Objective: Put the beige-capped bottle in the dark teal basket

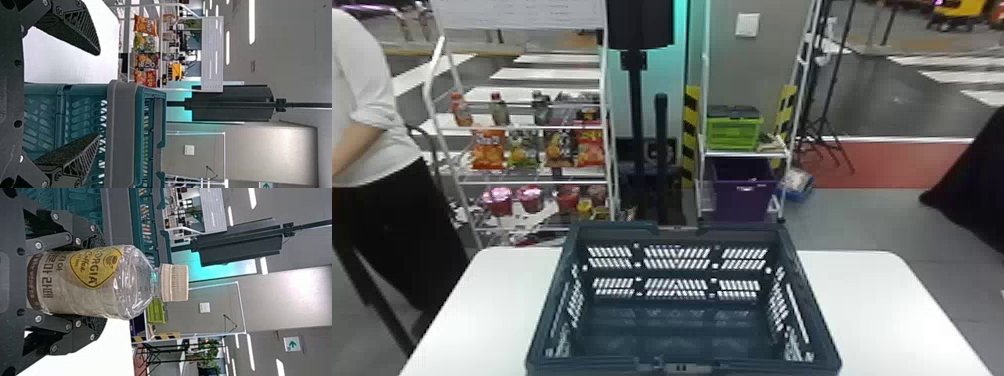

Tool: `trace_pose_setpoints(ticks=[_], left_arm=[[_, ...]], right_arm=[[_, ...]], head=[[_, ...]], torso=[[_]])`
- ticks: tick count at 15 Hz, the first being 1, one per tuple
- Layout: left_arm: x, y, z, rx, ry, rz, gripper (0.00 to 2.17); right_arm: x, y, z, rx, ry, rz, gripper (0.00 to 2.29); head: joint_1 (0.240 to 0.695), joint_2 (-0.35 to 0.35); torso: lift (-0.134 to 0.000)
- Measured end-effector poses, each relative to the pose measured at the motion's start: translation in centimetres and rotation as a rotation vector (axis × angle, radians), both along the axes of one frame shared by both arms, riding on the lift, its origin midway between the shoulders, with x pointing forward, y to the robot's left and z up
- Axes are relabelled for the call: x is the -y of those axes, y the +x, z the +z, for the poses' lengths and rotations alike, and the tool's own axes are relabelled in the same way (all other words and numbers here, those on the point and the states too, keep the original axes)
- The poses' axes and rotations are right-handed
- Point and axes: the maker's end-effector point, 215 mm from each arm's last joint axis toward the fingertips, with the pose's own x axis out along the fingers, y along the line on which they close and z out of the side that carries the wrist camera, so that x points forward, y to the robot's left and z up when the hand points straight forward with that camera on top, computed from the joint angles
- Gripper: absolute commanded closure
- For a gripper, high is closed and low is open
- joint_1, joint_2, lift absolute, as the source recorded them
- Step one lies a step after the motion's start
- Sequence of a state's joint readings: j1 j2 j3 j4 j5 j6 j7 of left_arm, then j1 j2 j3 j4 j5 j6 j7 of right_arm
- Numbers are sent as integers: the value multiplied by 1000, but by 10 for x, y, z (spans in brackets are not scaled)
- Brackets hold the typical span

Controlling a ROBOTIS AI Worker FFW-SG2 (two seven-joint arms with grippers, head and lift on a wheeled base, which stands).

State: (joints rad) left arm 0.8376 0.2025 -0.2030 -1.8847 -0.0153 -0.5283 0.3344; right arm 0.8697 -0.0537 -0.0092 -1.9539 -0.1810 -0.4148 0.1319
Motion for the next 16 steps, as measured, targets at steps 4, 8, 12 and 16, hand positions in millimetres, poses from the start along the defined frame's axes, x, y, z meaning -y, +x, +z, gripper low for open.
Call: trace_pose_setpoints(ticks=[4,8,12,16], left_arm=[[1,2,0,0,-1,-1,161],[1,2,-1,-1,-1,-1,161],[1,3,-1,-1,-1,-1,161],[1,3,-1,-2,1,-2,161]], right_arm=[[0,0,1,1,0,0,2280],[-1,1,4,7,-4,4,2280],[-2,3,4,5,-6,7,2280],[-2,3,4,5,-6,8,2280]], head=[[499,0],[499,0],[499,0],[499,0]], torso=[[0],[0],[0],[0]])
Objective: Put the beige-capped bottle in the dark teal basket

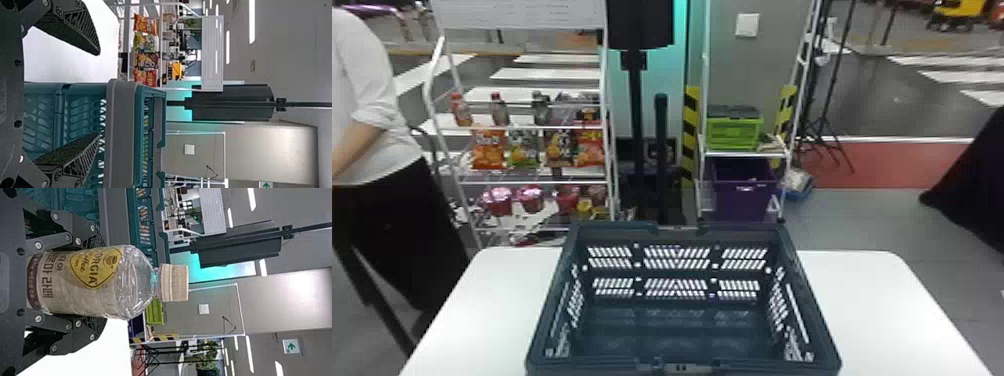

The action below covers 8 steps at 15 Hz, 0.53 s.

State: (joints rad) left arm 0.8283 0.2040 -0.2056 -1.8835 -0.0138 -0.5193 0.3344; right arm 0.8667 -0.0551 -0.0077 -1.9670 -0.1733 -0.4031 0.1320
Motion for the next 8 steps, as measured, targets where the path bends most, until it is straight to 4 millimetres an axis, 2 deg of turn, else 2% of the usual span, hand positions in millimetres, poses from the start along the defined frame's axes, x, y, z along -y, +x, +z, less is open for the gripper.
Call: trace_pose_setpoints(ticks=[4,8], left_arm=[[0,0,-2,-3,0,1,161],[-1,1,-2,-3,-1,1,161]], right_arm=[[-1,1,2,4,0,1,2280],[-6,14,27,29,7,11,2280]], head=[[499,0],[499,0]], torso=[[0],[0]])
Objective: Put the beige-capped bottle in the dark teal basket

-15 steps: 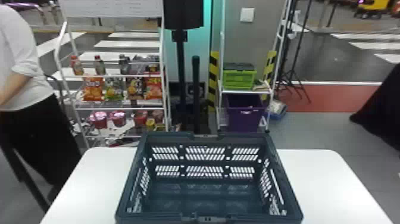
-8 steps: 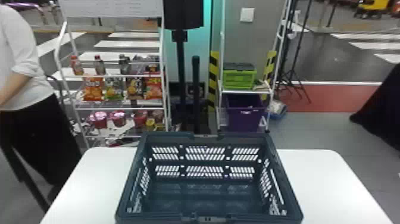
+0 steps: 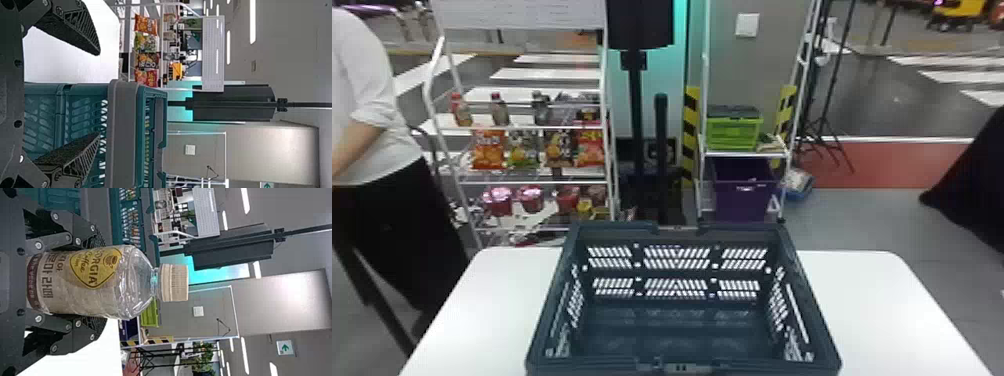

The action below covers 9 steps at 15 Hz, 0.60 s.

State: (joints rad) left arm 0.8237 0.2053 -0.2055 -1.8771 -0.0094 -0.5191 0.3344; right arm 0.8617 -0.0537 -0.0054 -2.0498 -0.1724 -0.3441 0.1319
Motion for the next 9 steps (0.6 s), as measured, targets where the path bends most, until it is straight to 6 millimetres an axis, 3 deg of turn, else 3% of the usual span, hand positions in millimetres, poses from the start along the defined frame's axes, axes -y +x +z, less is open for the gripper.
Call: trace_pose_setpoints(ticks=[6,9], left_arm=[[-2,-3,-7,-12,3,6,157],[-2,-2,-8,-12,2,8,157]], right_arm=[[-24,35,43,11,24,35,2280],[-42,52,53,-13,33,56,2280]], head=[[499,0],[499,0]], torso=[[0],[0]])
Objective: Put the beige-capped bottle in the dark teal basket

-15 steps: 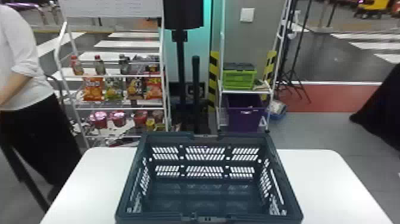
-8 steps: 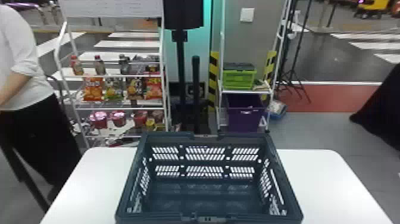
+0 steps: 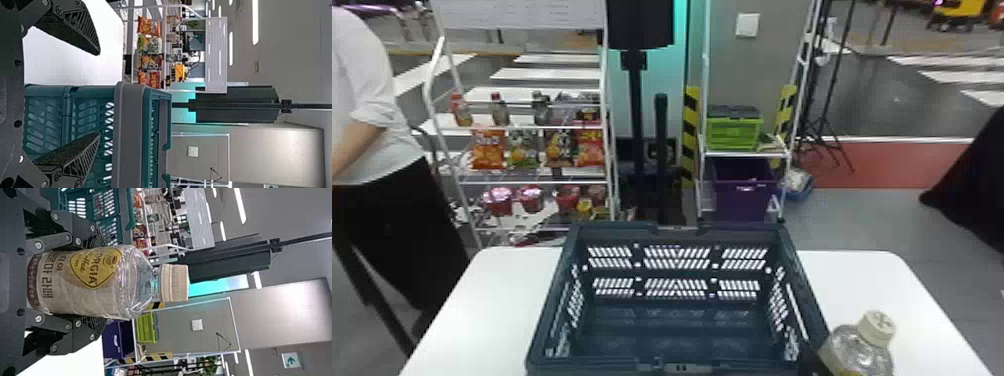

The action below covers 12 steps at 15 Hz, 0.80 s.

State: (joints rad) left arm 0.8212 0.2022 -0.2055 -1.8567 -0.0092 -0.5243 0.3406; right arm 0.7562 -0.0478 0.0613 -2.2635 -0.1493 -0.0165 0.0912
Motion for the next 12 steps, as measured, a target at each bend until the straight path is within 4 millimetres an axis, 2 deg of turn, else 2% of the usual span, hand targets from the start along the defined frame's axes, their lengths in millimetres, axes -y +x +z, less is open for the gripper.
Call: trace_pose_setpoints(ticks=[6,9,12], left_arm=[[-1,0,0,2,-2,2,157],[-1,0,1,2,-3,1,157],[-2,-3,-2,-5,-2,0,157]], right_arm=[[-28,42,16,-77,-18,20,2280],[-44,68,12,-151,-47,36,2280],[-69,89,5,-233,-81,76,2280]], head=[[499,0],[499,0],[499,0]], torso=[[0],[0],[0]])
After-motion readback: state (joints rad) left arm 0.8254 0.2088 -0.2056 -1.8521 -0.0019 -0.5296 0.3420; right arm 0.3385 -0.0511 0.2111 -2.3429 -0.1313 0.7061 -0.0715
